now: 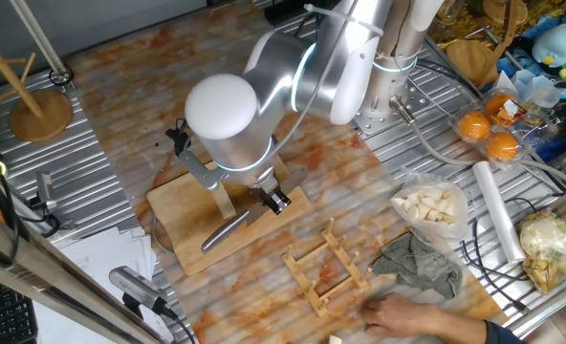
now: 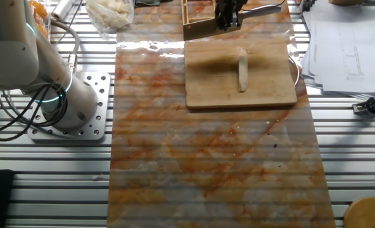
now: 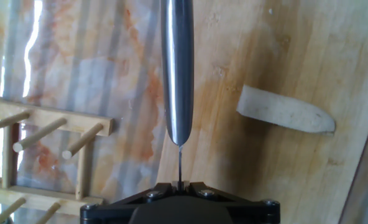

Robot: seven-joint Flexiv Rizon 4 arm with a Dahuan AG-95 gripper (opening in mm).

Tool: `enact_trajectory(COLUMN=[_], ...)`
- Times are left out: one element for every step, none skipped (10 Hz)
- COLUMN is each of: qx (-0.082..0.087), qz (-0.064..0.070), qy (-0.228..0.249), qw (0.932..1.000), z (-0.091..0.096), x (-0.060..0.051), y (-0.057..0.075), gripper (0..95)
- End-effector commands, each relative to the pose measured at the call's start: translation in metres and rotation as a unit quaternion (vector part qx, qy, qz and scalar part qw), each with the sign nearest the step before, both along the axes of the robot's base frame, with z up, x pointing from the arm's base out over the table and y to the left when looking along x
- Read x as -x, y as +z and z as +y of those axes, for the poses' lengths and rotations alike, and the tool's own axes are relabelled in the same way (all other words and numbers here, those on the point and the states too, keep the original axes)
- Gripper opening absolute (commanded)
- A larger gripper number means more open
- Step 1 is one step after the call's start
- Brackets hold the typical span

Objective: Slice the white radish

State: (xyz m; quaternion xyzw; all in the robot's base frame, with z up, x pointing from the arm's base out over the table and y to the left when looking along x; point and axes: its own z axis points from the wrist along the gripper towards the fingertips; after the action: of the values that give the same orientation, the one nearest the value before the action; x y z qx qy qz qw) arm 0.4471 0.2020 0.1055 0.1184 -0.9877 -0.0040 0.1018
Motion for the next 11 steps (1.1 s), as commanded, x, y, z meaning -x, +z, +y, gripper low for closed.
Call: enact_trajectory(qx=[-0.002, -0.009, -0.007, -0.005, -0.002, -0.002, -0.01, -0.023, -0.023, -0.023, -0.023], qz=[-0.012, -0.019, -0.023, -0.027, -0.033, -0.033, -0.027, -0.016, -0.013, -0.014, -0.014], qy=[-0.035, -0.057, -0.066, -0.068, -0.073, -0.073, -0.074, -0.087, -0.088, -0.091, -0.093], qw=[0.9993, 0.9982, 0.9975, 0.9973, 0.9968, 0.9968, 0.9969, 0.9958, 0.9958, 0.9955, 0.9953], z=[0.0, 0.0, 0.0, 0.0, 0.0, 0.0, -0.011, -0.035, -0.051, -0.063, -0.07], x=[0.001, 0.001, 0.001, 0.001, 0.001, 0.001, -0.003, -0.01, -0.013, -0.015, -0.017], y=[0.001, 0.001, 0.001, 0.001, 0.001, 0.001, 0.003, 0.009, 0.011, 0.009, 0.008], gripper=[0.0, 0.0, 0.0, 0.0, 0.0, 0.0, 0.0, 0.0, 0.0, 0.0, 0.0])
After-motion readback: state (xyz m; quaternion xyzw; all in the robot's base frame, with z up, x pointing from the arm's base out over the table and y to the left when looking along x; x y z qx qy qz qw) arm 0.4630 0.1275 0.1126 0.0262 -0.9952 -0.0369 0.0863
